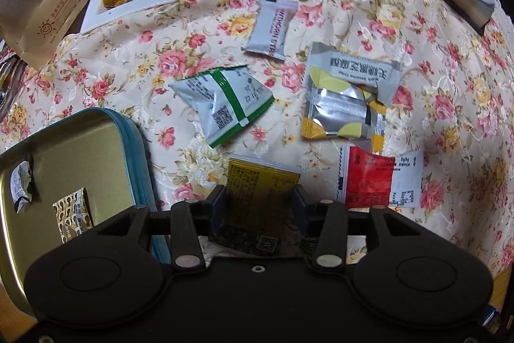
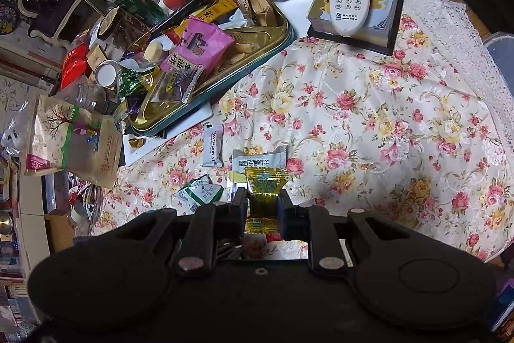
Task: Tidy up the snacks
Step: 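Lift the gold candy with the right tool while the left tool approaches the yellow packet, then close the left tool on the yellow packet and lift it, then carry the yellow packet and gold candy over the gold tray with both tools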
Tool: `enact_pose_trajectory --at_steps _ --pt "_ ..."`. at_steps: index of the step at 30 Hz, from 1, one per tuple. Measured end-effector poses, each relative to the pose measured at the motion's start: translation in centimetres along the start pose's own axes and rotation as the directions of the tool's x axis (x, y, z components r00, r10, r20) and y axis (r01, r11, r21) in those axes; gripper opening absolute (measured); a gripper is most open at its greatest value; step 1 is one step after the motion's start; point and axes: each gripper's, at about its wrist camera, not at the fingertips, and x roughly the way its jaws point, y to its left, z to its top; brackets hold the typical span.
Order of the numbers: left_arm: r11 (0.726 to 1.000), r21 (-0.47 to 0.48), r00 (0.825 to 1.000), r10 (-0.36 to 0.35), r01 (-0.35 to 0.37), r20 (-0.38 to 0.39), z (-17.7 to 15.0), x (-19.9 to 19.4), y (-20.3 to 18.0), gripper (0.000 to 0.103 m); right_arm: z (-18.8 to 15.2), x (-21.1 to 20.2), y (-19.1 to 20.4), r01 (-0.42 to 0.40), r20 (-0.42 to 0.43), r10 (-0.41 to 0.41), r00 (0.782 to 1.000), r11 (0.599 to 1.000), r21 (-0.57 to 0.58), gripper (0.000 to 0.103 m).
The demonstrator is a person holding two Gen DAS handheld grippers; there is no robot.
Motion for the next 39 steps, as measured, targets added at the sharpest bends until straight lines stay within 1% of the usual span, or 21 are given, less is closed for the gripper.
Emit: enact_pose_trajectory --at_steps 2,3,5,8,12,16,23,27,33,39 --pt "0.999 0.03 1.0 0.028 -0.028 -0.001 -0.3 0.3 -0.5 0.056 0.0 0.0 0.0 -0.002 -0.001 0.002 1.0 1.0 -0.001 0.021" --pt "0.999 0.038 0.999 0.03 -0.031 0.012 -0.3 0.2 -0.6 0.056 0.0 0.0 0.0 -0.003 -0.002 0.003 1.0 1.0 -0.001 0.021" --pt "0.999 0.04 0.999 0.033 -0.033 0.007 -0.1 0.3 -0.7 0.055 0.0 0.0 0.0 -0.003 -0.003 0.003 1.0 1.0 -0.002 0.021" --pt "1.0 -0.007 1.0 0.011 -0.011 -0.013 0.1 0.4 -0.2 0.056 -0.1 0.0 0.0 -0.002 -0.002 0.002 1.0 1.0 -0.003 0.021" --pt "0.997 -0.067 0.999 -0.033 0.031 -0.032 0.3 0.4 0.6 0.051 -0.1 0.0 0.0 -0.001 -0.003 0.001 1.0 1.0 -0.004 0.021" --pt "0.992 -0.111 0.997 -0.068 0.063 -0.038 0.3 -0.3 1.0 0.05 0.0 0.1 -0.2 0.006 -0.002 -0.006 1.0 1.0 0.001 0.021" --pt "0.987 -0.134 0.996 -0.093 0.094 0.011 0.8 -3.2 2.1 0.048 0.0 0.4 -0.1 0.026 -0.003 -0.026 1.0 1.0 -0.001 0.021" --pt "0.983 -0.15 0.994 -0.104 0.109 0.039 0.3 -5.0 3.0 0.046 -0.2 0.8 0.4 0.038 -0.007 -0.038 0.999 0.999 -0.019 0.021" --pt "0.97 -0.207 0.99 -0.112 0.128 0.088 0.3 -7.6 5.5 0.046 -0.7 1.5 1.0 0.063 -0.013 -0.064 0.998 0.997 -0.051 0.021" --pt "0.957 -0.264 0.987 -0.084 0.118 0.137 0.3 -9.3 8.2 0.046 -1.1 2.4 1.8 0.087 -0.016 -0.089 0.996 0.993 -0.081 0.021"
